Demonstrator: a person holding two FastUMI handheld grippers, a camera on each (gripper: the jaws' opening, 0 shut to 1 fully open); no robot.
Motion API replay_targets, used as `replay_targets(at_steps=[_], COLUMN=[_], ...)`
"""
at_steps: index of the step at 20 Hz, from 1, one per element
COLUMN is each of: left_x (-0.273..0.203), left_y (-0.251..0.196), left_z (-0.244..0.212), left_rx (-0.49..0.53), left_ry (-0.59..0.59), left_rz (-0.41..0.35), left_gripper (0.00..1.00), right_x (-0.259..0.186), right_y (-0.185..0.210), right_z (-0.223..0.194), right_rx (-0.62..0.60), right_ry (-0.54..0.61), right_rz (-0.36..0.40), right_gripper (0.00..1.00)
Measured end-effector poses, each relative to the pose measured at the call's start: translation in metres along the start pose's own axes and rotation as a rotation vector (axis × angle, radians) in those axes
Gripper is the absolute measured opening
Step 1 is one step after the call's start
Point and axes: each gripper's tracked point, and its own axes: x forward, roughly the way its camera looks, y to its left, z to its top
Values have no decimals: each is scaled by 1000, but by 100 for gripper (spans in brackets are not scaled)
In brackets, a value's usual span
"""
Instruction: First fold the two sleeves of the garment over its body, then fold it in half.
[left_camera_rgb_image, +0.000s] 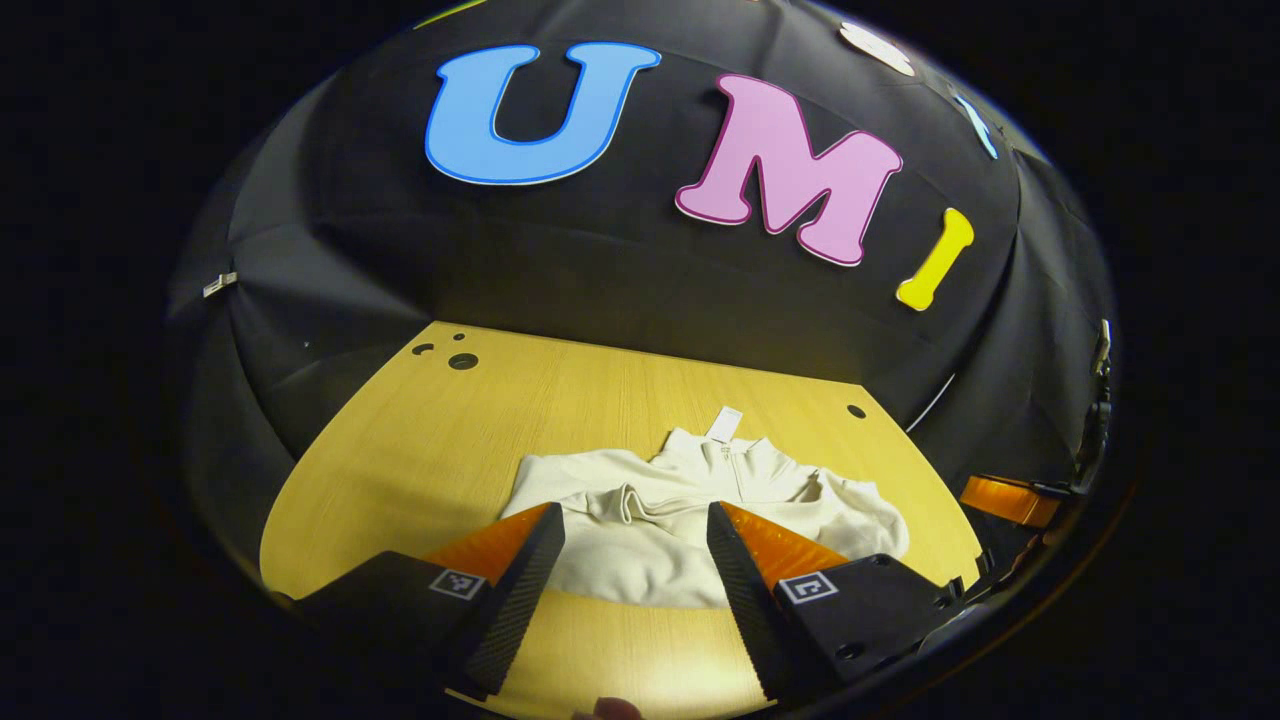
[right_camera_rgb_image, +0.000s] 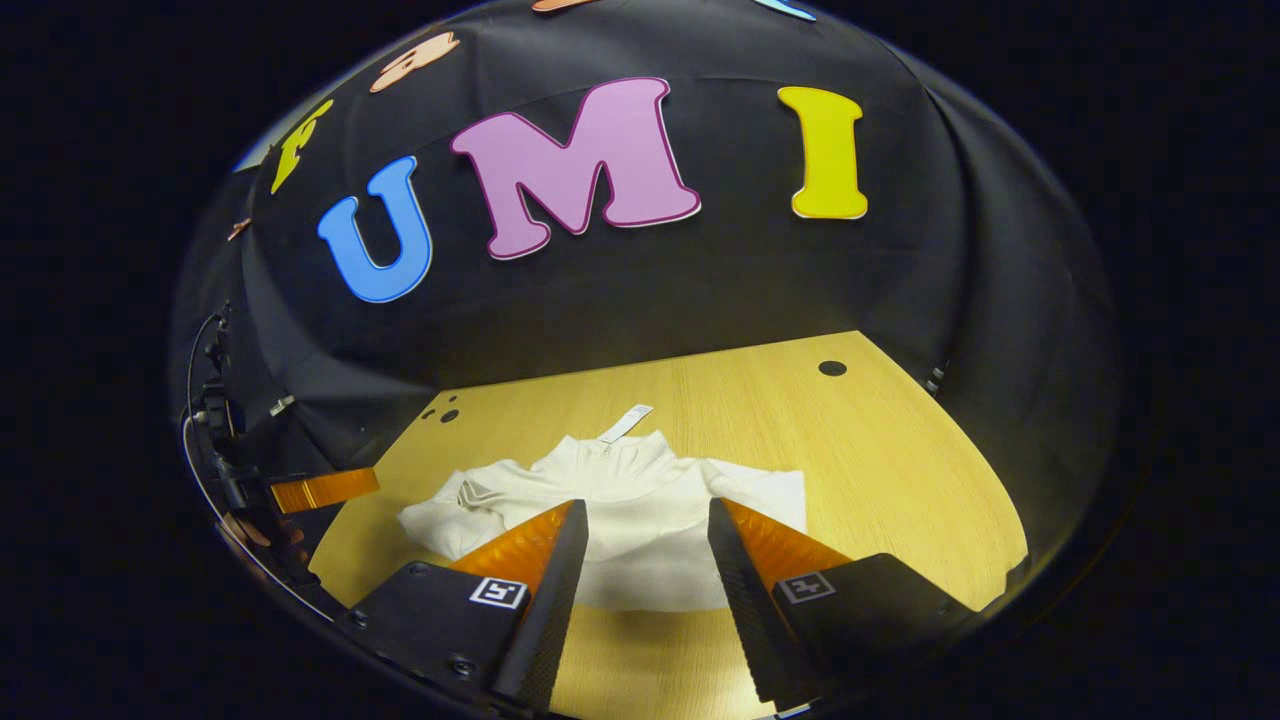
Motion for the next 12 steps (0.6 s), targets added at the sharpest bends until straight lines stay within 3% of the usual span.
replay_targets(at_steps=[7,12], left_x=[-16,-16], left_y=[13,19], left_z=[-44,-50], left_rx=[-6,-2], left_ry=[56,71], left_rz=[21,26], left_gripper=[91,91], right_x=[-6,-8], right_y=[-1,-9], right_z=[-41,-49], right_rx=[32,58], right_ry=[84,97], right_rz=[-6,-31], right_gripper=[76,76])
